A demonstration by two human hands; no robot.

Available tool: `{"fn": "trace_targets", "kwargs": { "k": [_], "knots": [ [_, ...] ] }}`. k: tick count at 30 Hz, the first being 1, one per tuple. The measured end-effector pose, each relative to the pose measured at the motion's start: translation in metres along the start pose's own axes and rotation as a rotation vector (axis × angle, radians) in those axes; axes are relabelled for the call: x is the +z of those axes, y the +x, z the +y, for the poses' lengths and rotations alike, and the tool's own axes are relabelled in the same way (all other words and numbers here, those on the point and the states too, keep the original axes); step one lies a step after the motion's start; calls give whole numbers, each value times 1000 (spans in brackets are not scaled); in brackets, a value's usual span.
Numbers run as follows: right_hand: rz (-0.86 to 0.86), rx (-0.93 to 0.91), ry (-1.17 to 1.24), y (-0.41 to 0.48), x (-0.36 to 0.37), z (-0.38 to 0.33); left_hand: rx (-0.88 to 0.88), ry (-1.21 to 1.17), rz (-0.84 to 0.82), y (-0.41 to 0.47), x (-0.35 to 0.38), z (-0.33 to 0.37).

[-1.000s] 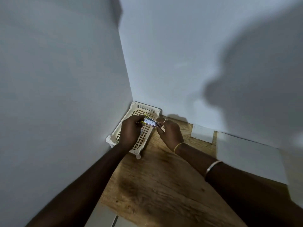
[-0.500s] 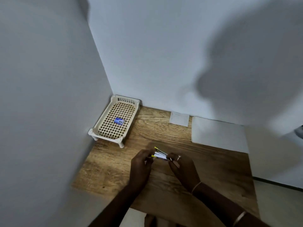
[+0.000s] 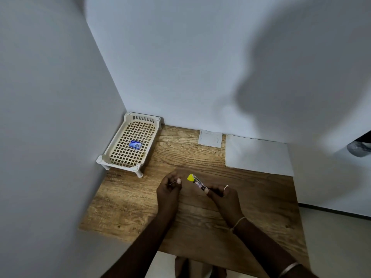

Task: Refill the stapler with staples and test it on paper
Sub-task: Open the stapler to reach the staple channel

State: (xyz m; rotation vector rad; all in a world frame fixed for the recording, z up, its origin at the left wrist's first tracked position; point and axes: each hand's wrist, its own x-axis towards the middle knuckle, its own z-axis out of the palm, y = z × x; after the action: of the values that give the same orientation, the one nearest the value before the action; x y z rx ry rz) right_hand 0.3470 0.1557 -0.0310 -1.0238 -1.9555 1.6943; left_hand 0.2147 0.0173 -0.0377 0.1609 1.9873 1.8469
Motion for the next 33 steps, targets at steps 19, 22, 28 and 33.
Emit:
{"fn": "trace_targets", "kwargs": {
  "k": [19, 22, 28, 33],
  "knots": [
    [-279, -49, 10, 21, 5, -40, -360, -580, -212, 2, 29, 25],
    [-274, -132, -101, 26, 6, -45, -361, -599, -191, 2, 32, 32],
    [-297, -236, -298, 32, 9, -53, -357, -506, -92, 3, 41, 41],
    [-251, -267, -228, 31, 12, -56, -375, -517, -40, 10, 44, 49]
  ]
}}
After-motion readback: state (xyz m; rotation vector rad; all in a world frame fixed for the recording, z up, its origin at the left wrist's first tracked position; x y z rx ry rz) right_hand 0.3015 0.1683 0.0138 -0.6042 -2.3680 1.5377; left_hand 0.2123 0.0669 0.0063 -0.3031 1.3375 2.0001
